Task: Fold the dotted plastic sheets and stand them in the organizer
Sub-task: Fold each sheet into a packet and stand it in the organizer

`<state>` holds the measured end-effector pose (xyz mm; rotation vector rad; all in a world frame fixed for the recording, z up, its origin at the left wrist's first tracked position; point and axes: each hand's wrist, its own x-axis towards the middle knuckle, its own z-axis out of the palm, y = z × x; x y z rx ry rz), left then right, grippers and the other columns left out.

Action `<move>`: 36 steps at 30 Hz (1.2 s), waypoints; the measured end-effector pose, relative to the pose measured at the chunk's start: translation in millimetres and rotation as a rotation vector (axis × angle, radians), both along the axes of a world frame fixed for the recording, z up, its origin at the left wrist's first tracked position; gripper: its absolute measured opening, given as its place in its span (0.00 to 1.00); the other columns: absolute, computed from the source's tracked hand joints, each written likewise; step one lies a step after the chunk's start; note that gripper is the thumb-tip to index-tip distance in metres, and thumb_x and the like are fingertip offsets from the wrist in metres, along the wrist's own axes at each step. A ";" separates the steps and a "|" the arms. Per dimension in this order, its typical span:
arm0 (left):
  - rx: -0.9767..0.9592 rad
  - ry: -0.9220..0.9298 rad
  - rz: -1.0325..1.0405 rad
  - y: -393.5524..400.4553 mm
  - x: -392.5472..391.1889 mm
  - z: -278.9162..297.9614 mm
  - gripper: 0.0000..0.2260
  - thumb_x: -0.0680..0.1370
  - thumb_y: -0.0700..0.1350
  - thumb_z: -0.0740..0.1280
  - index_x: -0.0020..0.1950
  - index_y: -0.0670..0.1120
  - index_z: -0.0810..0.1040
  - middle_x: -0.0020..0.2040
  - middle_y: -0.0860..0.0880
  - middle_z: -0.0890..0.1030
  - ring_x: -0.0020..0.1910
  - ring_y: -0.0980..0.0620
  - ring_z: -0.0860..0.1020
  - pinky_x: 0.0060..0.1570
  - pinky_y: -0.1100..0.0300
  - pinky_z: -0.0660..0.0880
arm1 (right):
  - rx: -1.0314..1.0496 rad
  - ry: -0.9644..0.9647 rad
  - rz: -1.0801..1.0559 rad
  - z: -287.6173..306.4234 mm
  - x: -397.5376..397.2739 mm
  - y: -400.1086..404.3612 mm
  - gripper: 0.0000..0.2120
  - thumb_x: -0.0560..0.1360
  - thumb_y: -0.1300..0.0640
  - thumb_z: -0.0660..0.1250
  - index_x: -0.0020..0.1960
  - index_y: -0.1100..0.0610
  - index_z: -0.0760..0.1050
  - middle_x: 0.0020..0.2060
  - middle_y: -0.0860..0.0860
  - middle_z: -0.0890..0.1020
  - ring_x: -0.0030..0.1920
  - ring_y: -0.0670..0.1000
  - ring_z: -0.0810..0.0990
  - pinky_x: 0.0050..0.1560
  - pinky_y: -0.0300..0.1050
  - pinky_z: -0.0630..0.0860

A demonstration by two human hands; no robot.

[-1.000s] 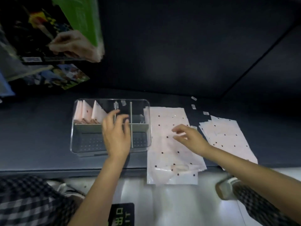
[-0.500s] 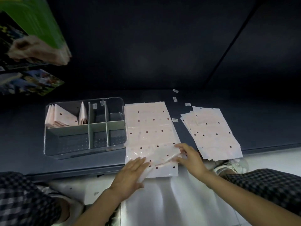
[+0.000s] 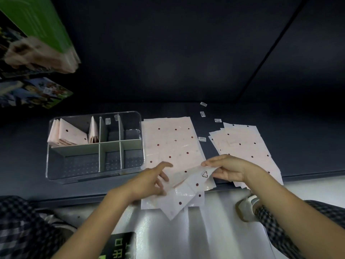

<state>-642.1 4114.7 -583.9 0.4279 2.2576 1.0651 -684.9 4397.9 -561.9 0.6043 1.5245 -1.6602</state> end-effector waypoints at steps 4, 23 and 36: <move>0.319 0.153 0.440 4.5 -7.3 11.7 0.18 0.75 0.44 0.70 0.61 0.58 0.71 0.54 0.56 0.78 0.50 0.59 0.78 0.57 0.58 0.74 | -0.309 -0.100 -0.312 -11.2 -17.9 -3.9 0.15 0.80 0.61 0.58 0.50 0.71 0.78 0.52 0.63 0.82 0.51 0.58 0.83 0.45 0.52 0.82; -0.478 0.520 -0.080 35.1 28.3 -77.0 0.31 0.81 0.61 0.47 0.77 0.48 0.39 0.74 0.52 0.34 0.75 0.48 0.33 0.71 0.50 0.30 | 0.614 0.460 -0.147 -57.8 -80.5 -53.8 0.13 0.76 0.55 0.66 0.59 0.57 0.72 0.35 0.53 0.82 0.28 0.46 0.75 0.26 0.33 0.70; -0.560 0.506 -0.127 26.8 31.1 -77.8 0.31 0.79 0.64 0.42 0.77 0.49 0.41 0.76 0.51 0.35 0.75 0.51 0.34 0.72 0.54 0.32 | 1.037 1.240 1.137 -91.2 27.8 -19.3 0.25 0.82 0.48 0.49 0.77 0.54 0.49 0.75 0.45 0.48 0.75 0.45 0.43 0.73 0.44 0.33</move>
